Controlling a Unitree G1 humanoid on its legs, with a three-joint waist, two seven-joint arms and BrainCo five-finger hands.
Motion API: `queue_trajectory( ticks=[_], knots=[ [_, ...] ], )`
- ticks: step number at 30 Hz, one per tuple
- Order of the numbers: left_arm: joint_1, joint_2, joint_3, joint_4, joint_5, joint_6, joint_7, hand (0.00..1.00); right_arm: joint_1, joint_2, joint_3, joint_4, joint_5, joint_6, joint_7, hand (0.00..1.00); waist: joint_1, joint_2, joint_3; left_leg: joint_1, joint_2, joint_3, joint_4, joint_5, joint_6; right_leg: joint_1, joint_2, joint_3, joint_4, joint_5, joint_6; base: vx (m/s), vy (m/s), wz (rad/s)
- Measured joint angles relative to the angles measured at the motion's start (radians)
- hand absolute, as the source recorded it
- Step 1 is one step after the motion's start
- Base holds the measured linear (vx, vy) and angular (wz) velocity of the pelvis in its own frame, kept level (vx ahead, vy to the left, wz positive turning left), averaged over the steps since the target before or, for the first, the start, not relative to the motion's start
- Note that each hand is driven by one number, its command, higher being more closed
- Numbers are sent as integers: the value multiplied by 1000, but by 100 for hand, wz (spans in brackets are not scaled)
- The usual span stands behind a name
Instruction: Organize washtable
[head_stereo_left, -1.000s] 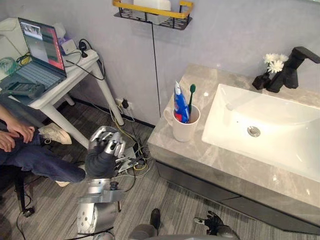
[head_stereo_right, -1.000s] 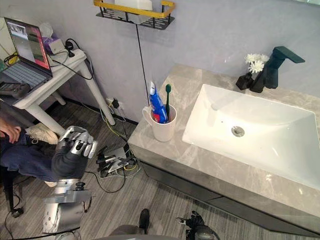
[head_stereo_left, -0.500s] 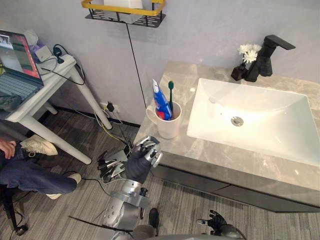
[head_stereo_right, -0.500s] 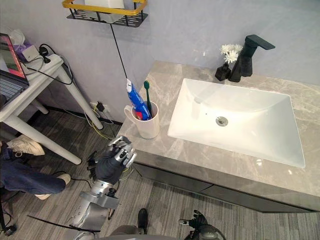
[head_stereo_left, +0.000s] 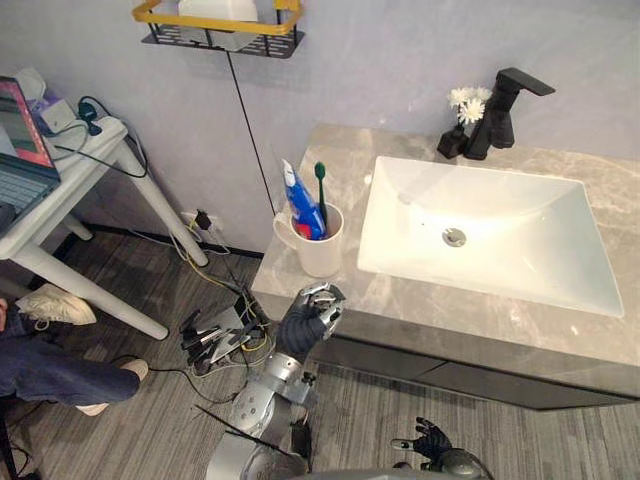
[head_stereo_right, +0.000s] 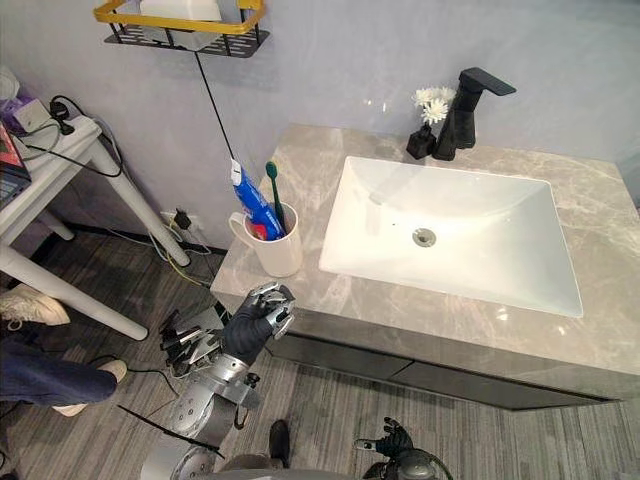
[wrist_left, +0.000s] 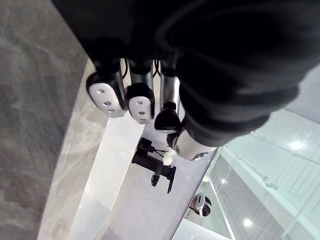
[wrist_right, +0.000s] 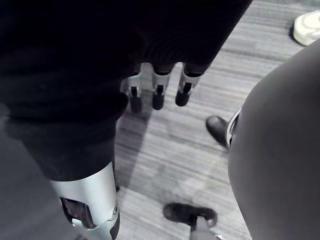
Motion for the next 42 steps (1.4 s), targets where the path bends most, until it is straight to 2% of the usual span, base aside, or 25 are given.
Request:
queue_trajectory(
  ticks=[5, 16, 26, 39, 42],
  knots=[
    [-40, -1, 29, 19, 36, -20, 31, 100, 11, 0, 12, -32, 0, -4, 0, 0, -17, -4, -3, -1, -2, 1, 0, 1, 0, 0, -2, 1, -3, 4, 0, -2, 12, 0],
    [-122, -40, 73, 41, 116, -44, 103, 100, 23, 0, 16, -40, 0, -15, 2, 0, -18, -9, -6, 0, -3, 2, 0, 1, 0, 0, -1, 6, -8, 9, 0, 0, 0, 0],
    [-145, -34, 75, 149, 116, -43, 102, 100, 31, 4, 36, -82, 0, -12, 2, 0, -21, -9, -6, 11, -4, 23, -2, 0, 0, 11, 11, 24, -55, 37, -7, 0, 15, -7],
    [-181, -15, 80, 253, 116, -50, 101, 100, 31, 8, 36, -87, 0, -12, 2, 0, -29, -9, -6, 18, -9, 15, -8, 0, 0, 24, 14, 21, -76, 42, -4, 5, 16, 1],
    [-216, -14, 92, 280, 116, -49, 104, 100, 31, 11, 37, -97, 0, -12, 2, 0, -44, -9, -5, 19, -9, 15, -8, 0, 0, 24, 14, 21, -78, 42, -4, 3, 12, -1]
  ],
)
